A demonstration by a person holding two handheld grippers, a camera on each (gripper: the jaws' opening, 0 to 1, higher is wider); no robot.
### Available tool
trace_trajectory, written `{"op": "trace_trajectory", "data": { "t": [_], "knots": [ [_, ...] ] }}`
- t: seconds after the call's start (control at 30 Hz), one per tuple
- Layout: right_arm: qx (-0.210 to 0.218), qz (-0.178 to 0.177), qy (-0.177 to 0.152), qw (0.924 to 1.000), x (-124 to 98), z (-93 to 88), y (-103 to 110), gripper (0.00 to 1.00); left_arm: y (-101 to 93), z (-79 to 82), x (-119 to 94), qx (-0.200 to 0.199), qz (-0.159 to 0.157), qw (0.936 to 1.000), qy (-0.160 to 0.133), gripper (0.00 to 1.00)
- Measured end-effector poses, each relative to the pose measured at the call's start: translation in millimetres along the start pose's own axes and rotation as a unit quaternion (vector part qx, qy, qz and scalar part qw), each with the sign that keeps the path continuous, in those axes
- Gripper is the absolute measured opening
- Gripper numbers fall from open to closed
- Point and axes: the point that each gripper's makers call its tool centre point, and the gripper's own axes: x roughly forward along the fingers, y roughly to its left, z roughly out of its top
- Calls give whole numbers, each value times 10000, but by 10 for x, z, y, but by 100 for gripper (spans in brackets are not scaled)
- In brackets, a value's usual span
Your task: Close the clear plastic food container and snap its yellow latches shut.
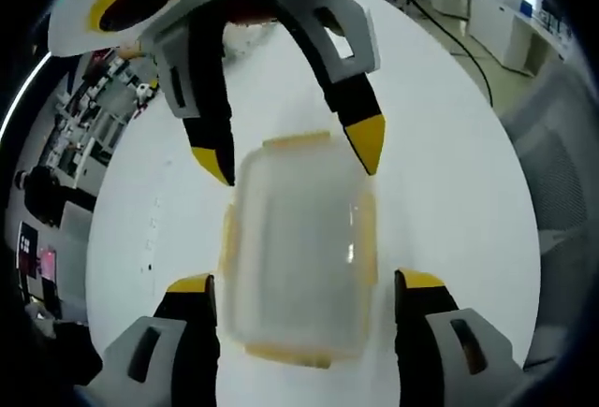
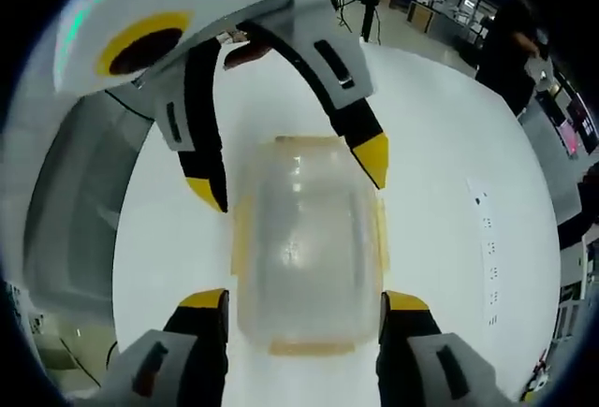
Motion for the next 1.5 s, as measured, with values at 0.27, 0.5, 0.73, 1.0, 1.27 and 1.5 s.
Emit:
{"op": "trace_trajectory", "data": {
  "t": [0.27,0.5,0.73,1.0,1.27,1.5],
  "knots": [
    [-76,-140,74,9998,35,-84,2,70,21,-104,62,-3,-92,9998,155,78],
    [-142,-267,144,9994,108,-113,-15,72,25,-202,125,-15,-145,9995,274,78],
    [-260,-376,249,9986,170,-163,-53,73,26,-269,185,-64,-186,9991,368,80],
    [-232,-390,199,9988,179,-154,-68,71,58,-289,213,19,-164,9988,462,76],
    [-214,-377,251,9987,189,-144,-46,71,46,-301,207,33,-157,9989,438,76],
    [-183,-391,280,9987,218,-81,-11,70,18,-353,166,46,-166,9990,404,76]
  ]
}}
